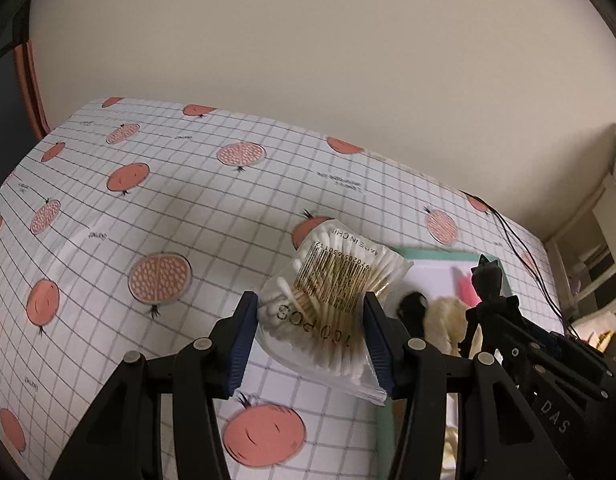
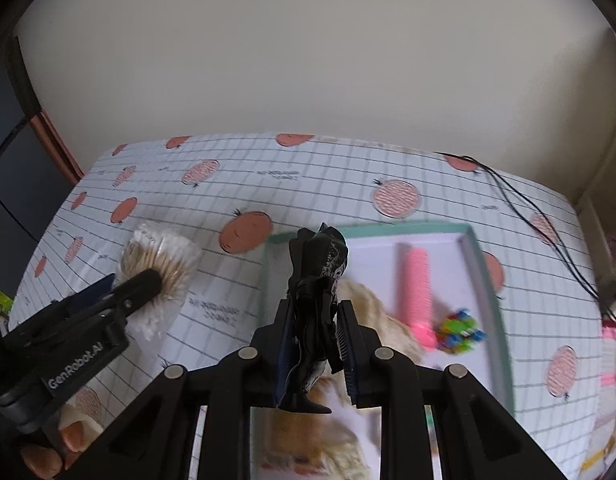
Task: Organize objects
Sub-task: 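Carry the swab bag over the tray with the left gripper while the right gripper carries the figure there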
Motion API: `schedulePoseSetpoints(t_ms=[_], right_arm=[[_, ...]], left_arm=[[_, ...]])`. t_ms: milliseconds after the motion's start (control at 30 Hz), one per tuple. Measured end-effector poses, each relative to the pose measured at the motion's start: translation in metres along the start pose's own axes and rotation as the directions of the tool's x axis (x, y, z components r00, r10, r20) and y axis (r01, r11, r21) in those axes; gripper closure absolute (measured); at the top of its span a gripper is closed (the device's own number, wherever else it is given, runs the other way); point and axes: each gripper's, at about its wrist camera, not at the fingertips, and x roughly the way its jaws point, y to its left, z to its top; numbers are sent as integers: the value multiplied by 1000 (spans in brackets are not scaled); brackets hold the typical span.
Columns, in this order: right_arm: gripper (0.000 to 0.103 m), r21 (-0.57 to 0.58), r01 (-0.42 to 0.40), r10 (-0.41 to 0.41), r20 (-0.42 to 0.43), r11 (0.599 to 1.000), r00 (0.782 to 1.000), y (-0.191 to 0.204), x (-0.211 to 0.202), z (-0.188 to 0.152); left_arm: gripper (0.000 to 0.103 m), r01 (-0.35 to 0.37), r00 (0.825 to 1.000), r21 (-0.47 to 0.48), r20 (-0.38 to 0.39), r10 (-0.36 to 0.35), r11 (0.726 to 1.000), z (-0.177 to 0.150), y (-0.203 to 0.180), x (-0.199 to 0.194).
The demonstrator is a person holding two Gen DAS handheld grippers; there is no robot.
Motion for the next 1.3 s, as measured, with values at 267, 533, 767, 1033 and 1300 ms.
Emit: schedulePoseSetpoints(t_ms=[267, 533, 767, 1033, 1300], right_arm=[[79, 36, 61, -60, -11, 997, 998, -37, -29, -30], [79, 73, 99, -97, -28, 992, 995, -68, -49, -62], [79, 113, 113, -108, -54, 987, 993, -90, -45, -75], [79, 97, 110, -101, -92, 989, 991, -90, -24, -83], [79, 85, 110, -99, -130, 990, 987, -92, -5, -90]], left_arm=[[50, 55, 998, 36, -5, -55, 998, -28, -31, -27], [49, 94, 996, 145, -2, -95, 985, -65, -74, -48], [49, 124, 992, 143, -35, -121, 982, -78, -89, -37], [49, 123, 992, 157, -52, -117, 980, -83, -103, -17], [49, 120, 991, 155, -80, -108, 981, -87, -107, 7]])
